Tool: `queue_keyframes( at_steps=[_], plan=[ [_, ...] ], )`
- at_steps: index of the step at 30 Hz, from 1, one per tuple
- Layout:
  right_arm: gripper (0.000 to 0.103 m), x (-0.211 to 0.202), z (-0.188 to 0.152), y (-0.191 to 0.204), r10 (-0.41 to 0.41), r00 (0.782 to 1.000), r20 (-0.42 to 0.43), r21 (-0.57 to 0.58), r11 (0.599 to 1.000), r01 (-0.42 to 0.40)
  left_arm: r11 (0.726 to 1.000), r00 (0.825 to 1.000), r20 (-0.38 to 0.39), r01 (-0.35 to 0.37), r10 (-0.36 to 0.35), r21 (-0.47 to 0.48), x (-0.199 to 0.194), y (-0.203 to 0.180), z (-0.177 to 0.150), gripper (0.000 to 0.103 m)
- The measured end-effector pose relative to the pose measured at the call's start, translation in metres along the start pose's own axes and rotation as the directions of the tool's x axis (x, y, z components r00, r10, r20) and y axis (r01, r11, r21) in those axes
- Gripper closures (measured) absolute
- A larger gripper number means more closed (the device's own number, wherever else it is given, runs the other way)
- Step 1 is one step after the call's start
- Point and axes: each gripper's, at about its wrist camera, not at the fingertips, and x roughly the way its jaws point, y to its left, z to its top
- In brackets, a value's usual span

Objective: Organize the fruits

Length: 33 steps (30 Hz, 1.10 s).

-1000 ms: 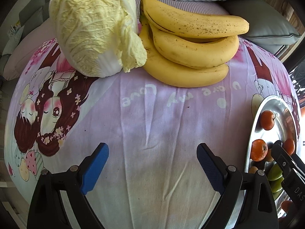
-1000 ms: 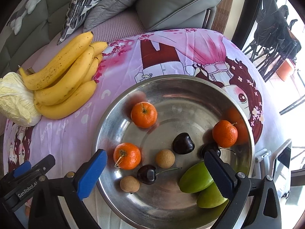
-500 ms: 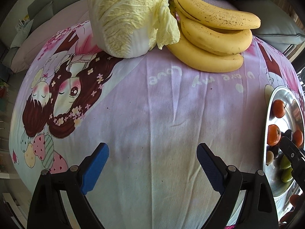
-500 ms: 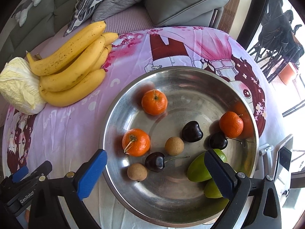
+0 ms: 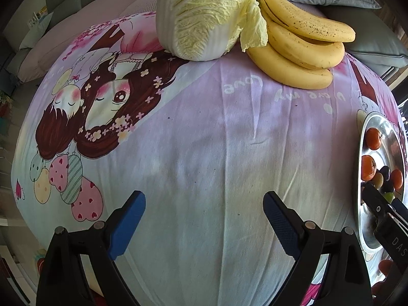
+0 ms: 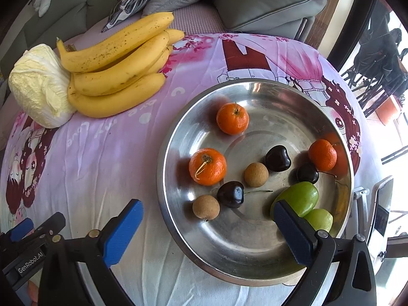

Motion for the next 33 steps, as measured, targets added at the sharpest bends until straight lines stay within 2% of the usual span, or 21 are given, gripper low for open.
queue_keyframes(
  at_steps=[9,15,19,30,33],
  plan=[
    [0.0,-0.011,-0.016,0.011,0.003,1.0,0.016,-0.031,1.0,-0.002,1.0,1.0,-0.003,-0.006,0.006,0.007,-0.004,0.022,-0.036,0.009],
    [0.0,-0.016,-0.027,0.013,-0.001,1.0,0.022,-0.037,0.999,0.002,1.0,1.0,0.022,-0.016,0.015,0.016,-0.013,0.033,-0.054,0.009],
    [0.0,-0.019,-0.032,0.013,-0.003,1.0,0.029,-0.033,0.999,0.004,0.999,0.999,0.029,-0.018,0.017,0.033,-0.01,0.033,-0.054,0.009],
    [0.0,-0.023,-0.047,0.013,0.004,1.0,0.028,-0.028,1.0,-0.003,0.999,0.999,0.031,-0.019,0.018,0.05,-0.023,0.036,-0.082,0.009],
    [0.0,-0.022,-0.053,0.012,0.006,1.0,0.021,-0.025,1.0,-0.005,0.998,0.999,0.028,-0.02,0.018,0.063,-0.014,0.034,-0.08,0.009]
  ],
)
